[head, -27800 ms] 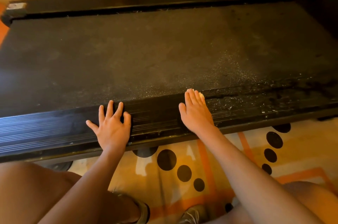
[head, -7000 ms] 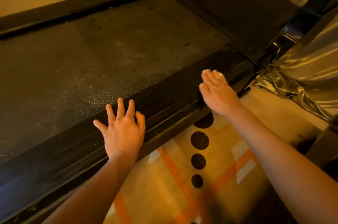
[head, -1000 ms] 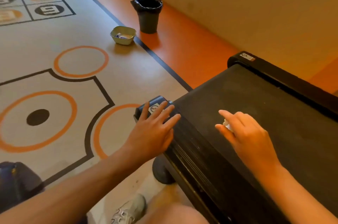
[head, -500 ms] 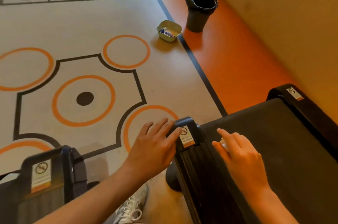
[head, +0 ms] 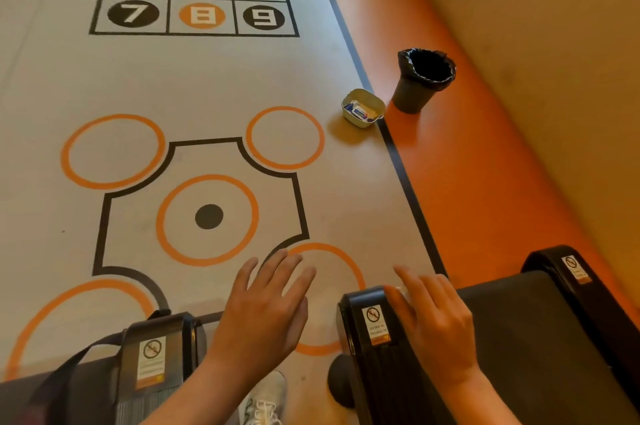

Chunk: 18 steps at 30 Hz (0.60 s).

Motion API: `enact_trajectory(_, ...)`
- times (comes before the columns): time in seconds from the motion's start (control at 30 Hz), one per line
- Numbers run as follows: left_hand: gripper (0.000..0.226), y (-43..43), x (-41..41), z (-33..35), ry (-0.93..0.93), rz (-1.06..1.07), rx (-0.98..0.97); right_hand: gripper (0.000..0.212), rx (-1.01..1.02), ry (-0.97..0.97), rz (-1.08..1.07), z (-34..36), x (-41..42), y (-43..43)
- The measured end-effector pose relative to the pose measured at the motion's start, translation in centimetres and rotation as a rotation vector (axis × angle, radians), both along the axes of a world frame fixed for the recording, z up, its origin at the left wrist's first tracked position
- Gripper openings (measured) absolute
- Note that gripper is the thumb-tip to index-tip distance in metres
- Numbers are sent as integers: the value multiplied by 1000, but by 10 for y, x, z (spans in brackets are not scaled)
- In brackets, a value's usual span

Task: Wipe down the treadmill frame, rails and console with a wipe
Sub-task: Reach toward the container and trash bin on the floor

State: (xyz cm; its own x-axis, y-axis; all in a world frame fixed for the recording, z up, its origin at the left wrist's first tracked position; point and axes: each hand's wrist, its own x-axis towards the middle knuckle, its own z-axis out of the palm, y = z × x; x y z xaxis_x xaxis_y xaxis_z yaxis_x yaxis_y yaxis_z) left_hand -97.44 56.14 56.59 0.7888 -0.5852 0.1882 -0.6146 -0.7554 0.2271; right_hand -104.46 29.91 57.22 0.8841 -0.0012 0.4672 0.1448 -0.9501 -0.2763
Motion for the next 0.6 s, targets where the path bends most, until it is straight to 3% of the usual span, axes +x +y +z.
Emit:
enact_trajectory(0.23, 42, 16, 62, 62, -2, 8, -21, 34, -4, -81, -57, 66, 63, 7)
enact_trajectory(0.6, 44, -21, 108, 176, -23, -86, -56, 32, 27, -72, -155, 171, 79, 3)
